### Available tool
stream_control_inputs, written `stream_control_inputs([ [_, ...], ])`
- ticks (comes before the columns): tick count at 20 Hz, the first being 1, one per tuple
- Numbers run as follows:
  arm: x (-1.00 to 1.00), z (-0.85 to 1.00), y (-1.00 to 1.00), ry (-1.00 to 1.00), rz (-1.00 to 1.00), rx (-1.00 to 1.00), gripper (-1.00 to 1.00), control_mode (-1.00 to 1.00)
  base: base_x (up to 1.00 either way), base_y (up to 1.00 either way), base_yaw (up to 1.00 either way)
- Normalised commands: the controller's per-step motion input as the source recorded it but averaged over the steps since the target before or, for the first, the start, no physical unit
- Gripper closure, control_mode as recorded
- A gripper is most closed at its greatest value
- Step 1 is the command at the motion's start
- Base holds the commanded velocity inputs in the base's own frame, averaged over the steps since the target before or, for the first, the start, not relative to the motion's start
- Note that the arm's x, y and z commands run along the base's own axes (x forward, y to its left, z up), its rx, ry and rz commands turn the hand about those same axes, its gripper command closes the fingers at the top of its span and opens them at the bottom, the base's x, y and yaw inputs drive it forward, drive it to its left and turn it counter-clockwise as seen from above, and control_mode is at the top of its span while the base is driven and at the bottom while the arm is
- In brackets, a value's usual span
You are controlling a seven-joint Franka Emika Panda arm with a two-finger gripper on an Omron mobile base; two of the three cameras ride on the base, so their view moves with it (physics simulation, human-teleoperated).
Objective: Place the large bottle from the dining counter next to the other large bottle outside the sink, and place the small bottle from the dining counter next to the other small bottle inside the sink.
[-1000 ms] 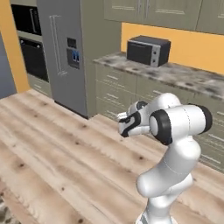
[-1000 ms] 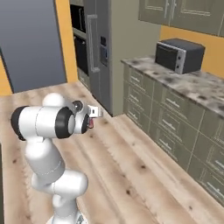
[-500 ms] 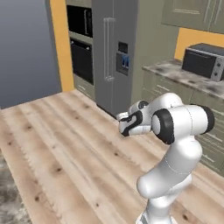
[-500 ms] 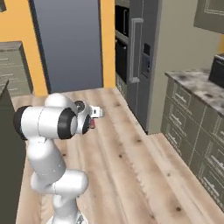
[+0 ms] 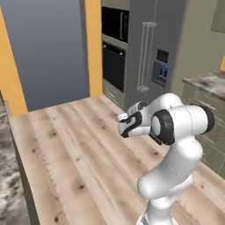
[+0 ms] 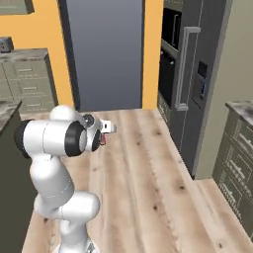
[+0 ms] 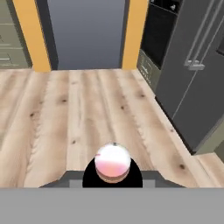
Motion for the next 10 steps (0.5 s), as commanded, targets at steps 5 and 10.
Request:
stream_control_inputs([
  [5,0.00,0.00,0.00,0.00,0.00,0.00,1.00,1.00,1.00,0.00,0.29],
  [10,0.00,0.00,0.00,0.00,0.00,0.00,1.00,1.00,1.00,0.00,0.31],
])
